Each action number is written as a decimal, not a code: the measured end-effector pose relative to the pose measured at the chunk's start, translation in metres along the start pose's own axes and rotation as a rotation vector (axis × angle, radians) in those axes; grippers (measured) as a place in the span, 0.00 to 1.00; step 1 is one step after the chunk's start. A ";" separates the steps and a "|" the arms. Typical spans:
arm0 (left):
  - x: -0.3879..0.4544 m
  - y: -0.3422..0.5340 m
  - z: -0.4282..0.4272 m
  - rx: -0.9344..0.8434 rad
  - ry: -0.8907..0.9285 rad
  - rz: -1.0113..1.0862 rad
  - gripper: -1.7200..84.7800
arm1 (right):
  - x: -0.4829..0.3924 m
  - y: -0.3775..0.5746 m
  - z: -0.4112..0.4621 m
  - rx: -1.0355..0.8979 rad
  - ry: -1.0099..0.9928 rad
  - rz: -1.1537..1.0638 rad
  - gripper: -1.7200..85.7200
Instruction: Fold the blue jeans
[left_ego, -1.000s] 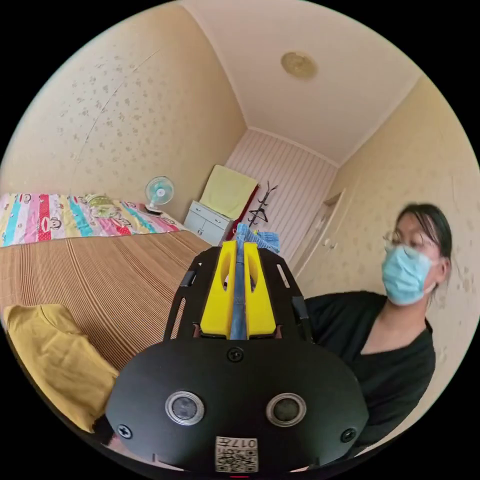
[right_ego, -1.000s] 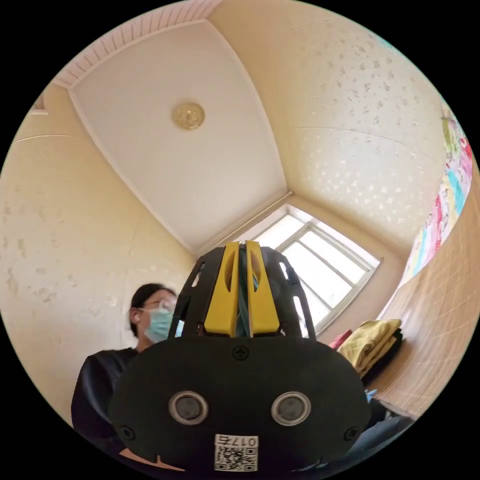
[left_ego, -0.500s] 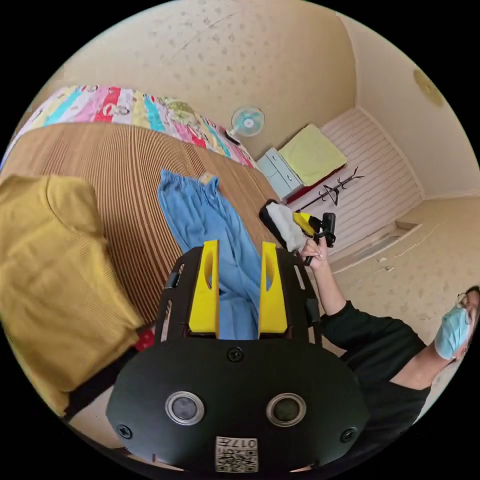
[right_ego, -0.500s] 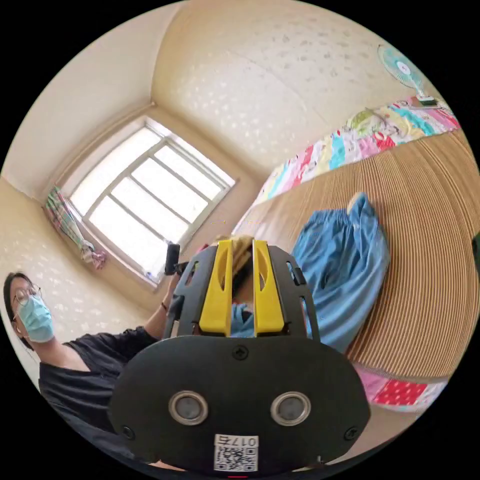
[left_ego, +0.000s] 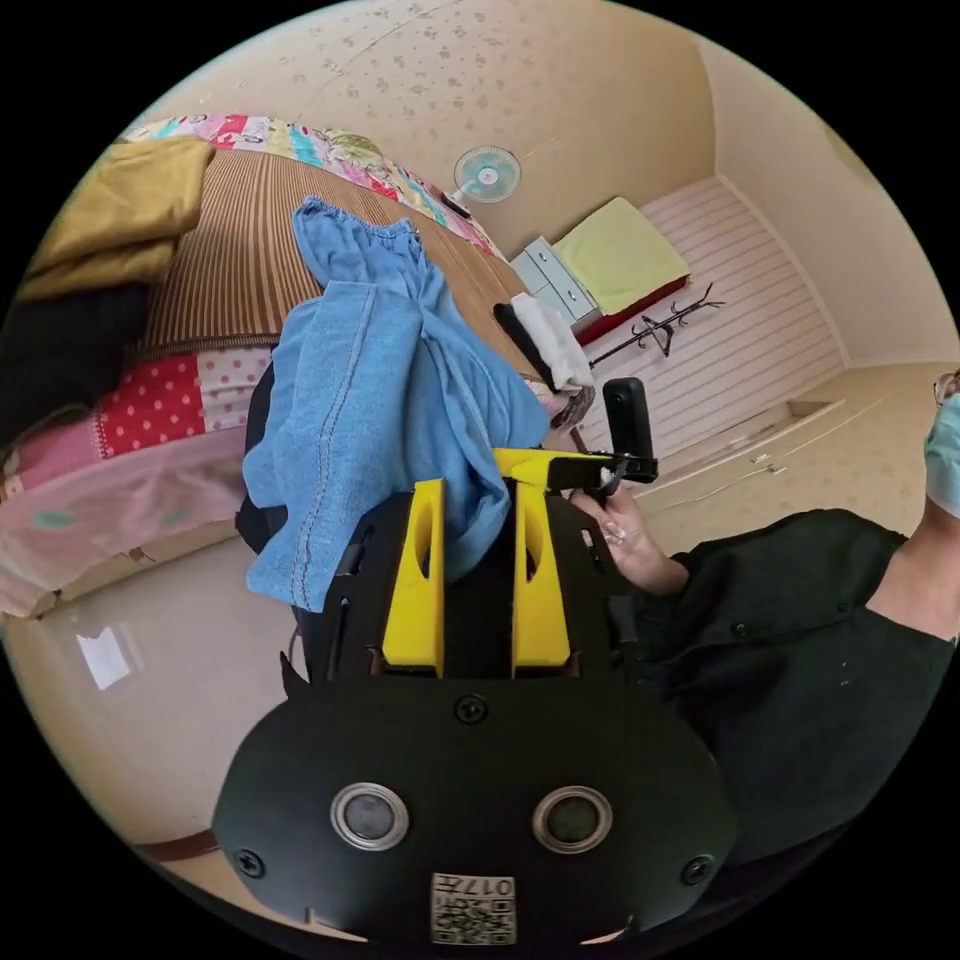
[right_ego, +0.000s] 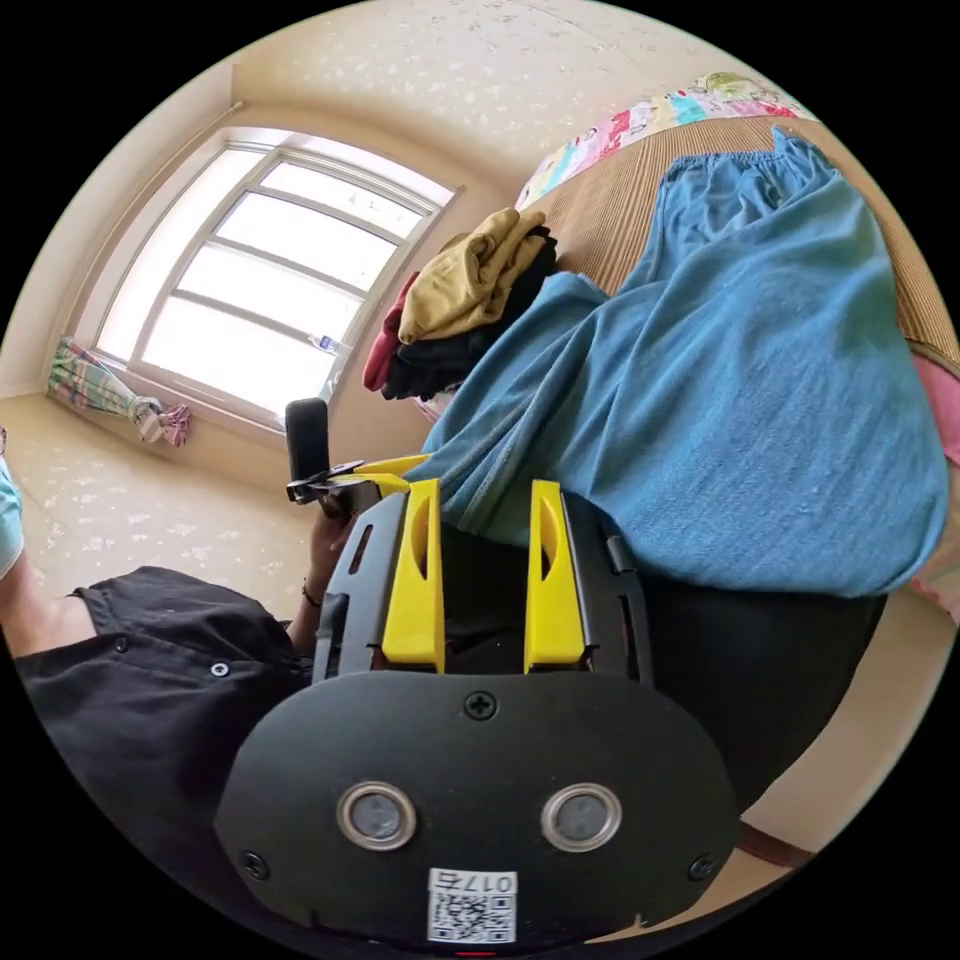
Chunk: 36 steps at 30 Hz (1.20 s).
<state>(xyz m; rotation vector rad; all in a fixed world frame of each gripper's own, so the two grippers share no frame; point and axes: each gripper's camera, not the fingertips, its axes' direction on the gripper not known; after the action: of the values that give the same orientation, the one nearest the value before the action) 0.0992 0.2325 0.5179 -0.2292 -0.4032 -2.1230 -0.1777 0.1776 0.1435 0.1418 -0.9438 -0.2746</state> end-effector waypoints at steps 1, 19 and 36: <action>-0.007 -0.001 -0.003 0.001 0.039 -0.027 0.12 | 0.000 -0.001 -0.002 0.010 0.018 0.009 0.11; -0.068 -0.025 -0.148 0.535 0.878 0.042 0.01 | 0.088 0.100 -0.227 0.660 -0.626 -0.184 0.04; -0.075 0.000 -0.154 0.152 0.042 -0.142 0.18 | 0.048 0.088 -0.125 0.307 0.447 0.189 0.14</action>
<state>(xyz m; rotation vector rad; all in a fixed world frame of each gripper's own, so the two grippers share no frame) 0.1385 0.2335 0.3518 -0.0693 -0.5677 -2.2190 -0.0344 0.2478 0.1294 0.3770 -0.5435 0.0798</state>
